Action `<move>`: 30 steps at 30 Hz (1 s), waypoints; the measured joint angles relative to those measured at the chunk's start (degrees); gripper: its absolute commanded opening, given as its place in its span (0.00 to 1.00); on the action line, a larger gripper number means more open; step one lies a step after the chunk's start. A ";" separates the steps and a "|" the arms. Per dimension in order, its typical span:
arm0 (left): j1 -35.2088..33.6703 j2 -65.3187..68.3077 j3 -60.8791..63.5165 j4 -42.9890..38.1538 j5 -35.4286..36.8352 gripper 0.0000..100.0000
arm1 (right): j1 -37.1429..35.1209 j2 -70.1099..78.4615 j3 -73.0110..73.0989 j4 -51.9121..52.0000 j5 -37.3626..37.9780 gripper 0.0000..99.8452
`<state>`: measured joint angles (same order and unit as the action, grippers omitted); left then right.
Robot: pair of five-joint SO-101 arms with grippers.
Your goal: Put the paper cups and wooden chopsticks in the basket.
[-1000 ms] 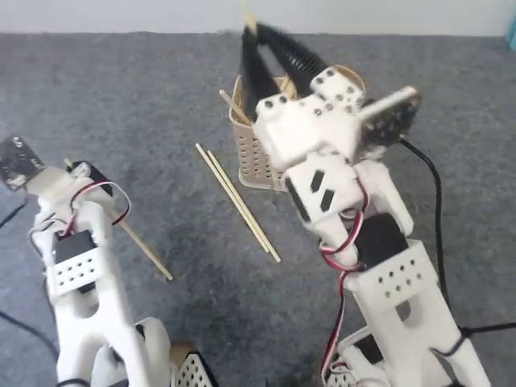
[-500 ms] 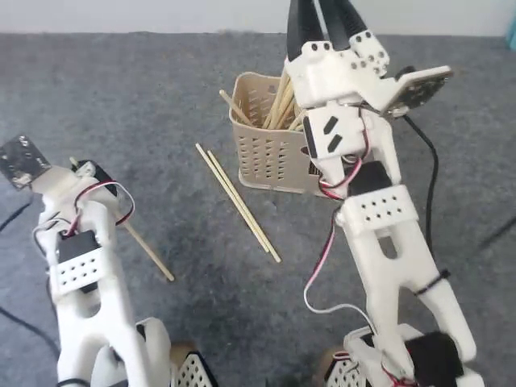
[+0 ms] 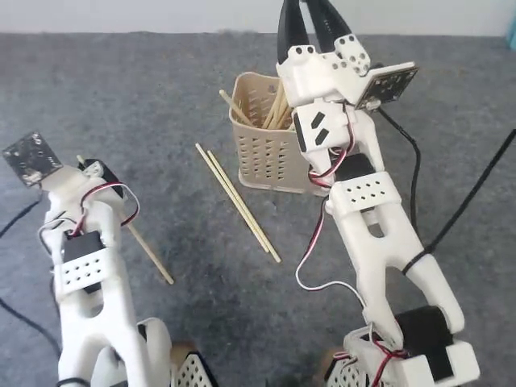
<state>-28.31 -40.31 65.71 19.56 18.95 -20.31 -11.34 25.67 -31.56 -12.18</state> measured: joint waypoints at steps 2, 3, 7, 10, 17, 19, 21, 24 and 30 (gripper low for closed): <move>0.00 0.00 0.00 0.00 0.00 0.01 | 0.09 0.00 0.00 1.14 0.00 0.11; 0.00 0.00 0.00 0.00 0.00 0.01 | 0.00 -0.18 0.00 1.58 0.00 0.11; 0.00 0.00 0.00 0.00 0.00 0.01 | 0.00 -6.15 2.73 7.91 0.00 0.10; 0.00 0.00 0.00 0.00 0.00 0.01 | 0.00 -14.95 5.71 16.09 0.00 0.09; 0.18 0.00 0.00 0.00 0.00 0.01 | 0.00 -43.52 15.47 50.02 0.00 0.09; 0.18 0.00 0.00 0.00 0.00 0.01 | 0.00 -51.34 17.41 62.24 0.00 0.09; 0.18 -0.26 -0.26 0.00 0.00 0.01 | 0.00 -57.67 19.25 72.88 0.00 0.09; 0.18 -3.25 -1.58 0.09 0.00 0.01 | -0.09 -64.00 22.86 84.40 0.00 0.09; 3.25 -16.79 -5.89 8.97 -1.85 0.01 | -0.09 -67.60 36.48 90.90 0.00 0.09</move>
<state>-25.05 -57.10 59.82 28.53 17.10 -20.40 -78.95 62.15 59.34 -12.18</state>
